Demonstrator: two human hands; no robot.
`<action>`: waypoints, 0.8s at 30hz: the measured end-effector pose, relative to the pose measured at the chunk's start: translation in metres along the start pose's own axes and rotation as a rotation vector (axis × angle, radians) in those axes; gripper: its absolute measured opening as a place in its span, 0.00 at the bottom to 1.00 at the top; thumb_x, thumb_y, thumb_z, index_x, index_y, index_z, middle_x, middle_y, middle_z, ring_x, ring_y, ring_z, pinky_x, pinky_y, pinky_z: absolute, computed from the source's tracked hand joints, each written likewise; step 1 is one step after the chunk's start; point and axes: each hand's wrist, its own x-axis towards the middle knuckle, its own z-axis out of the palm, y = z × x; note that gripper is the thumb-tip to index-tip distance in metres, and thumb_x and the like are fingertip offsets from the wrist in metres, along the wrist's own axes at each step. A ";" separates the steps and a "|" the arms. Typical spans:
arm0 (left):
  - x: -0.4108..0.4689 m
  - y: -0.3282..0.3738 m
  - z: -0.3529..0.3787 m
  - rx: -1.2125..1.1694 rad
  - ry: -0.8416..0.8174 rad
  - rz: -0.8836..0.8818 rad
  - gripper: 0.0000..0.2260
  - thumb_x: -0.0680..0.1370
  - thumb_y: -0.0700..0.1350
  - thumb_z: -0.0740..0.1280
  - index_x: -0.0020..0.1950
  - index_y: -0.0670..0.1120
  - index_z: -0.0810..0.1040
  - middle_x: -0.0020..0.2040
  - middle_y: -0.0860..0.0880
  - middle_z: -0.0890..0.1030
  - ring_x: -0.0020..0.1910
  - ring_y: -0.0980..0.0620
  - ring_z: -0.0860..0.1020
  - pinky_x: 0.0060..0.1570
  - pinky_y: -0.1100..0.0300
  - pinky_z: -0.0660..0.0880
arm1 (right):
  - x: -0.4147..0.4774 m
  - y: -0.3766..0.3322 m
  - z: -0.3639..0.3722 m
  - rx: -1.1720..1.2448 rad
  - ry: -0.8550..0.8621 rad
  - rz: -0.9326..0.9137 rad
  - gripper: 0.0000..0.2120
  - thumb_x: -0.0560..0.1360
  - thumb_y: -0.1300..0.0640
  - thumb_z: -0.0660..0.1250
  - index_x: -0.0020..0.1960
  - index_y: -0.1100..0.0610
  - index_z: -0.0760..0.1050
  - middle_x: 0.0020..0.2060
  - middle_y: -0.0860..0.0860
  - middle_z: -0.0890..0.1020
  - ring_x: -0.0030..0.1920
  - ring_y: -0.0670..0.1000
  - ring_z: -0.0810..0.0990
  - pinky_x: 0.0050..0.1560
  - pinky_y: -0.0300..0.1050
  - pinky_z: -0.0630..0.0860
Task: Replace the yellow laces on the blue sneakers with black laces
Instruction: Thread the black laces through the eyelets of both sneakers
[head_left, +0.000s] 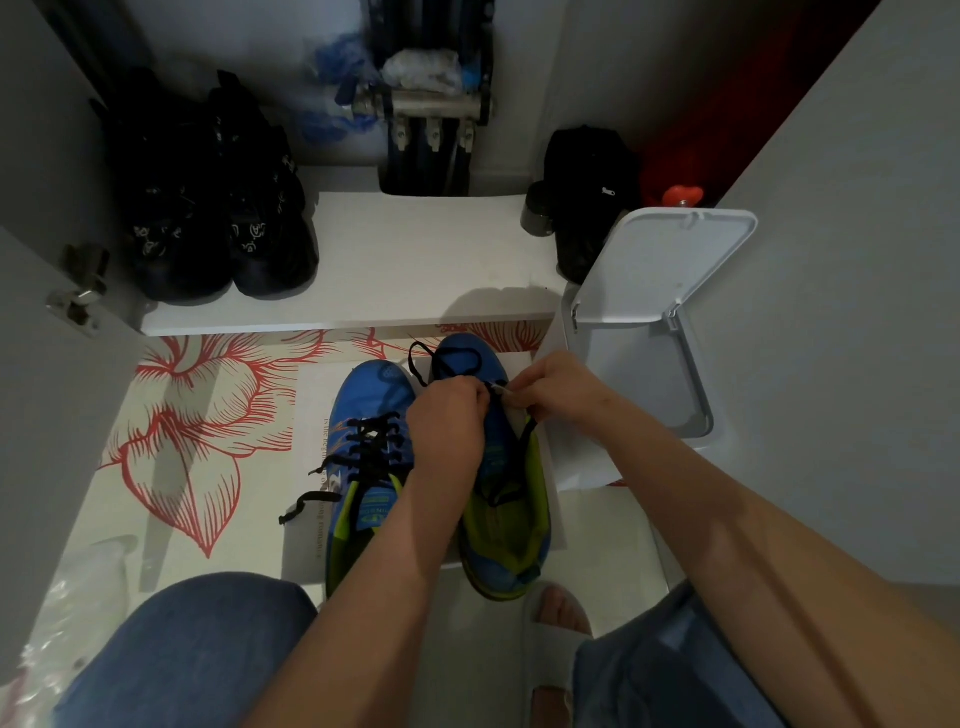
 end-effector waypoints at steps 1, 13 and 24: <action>0.001 0.001 0.001 0.001 0.001 -0.006 0.09 0.80 0.42 0.59 0.51 0.48 0.80 0.48 0.48 0.81 0.46 0.50 0.78 0.38 0.60 0.69 | 0.001 0.000 0.000 -0.005 0.008 -0.002 0.12 0.71 0.67 0.70 0.54 0.68 0.80 0.39 0.58 0.80 0.33 0.49 0.75 0.32 0.35 0.73; -0.005 0.002 0.002 -0.156 0.048 -0.036 0.10 0.80 0.43 0.60 0.46 0.46 0.81 0.43 0.48 0.82 0.43 0.50 0.79 0.39 0.56 0.72 | 0.003 0.000 0.003 -0.085 0.033 -0.019 0.08 0.71 0.66 0.69 0.49 0.65 0.82 0.37 0.60 0.80 0.37 0.56 0.77 0.47 0.50 0.78; 0.000 0.003 -0.003 -0.045 -0.055 -0.027 0.09 0.79 0.42 0.61 0.51 0.47 0.81 0.49 0.47 0.82 0.47 0.48 0.79 0.38 0.58 0.70 | -0.002 0.000 0.003 -0.092 0.031 -0.058 0.08 0.72 0.67 0.68 0.49 0.69 0.81 0.29 0.56 0.77 0.29 0.49 0.74 0.35 0.39 0.75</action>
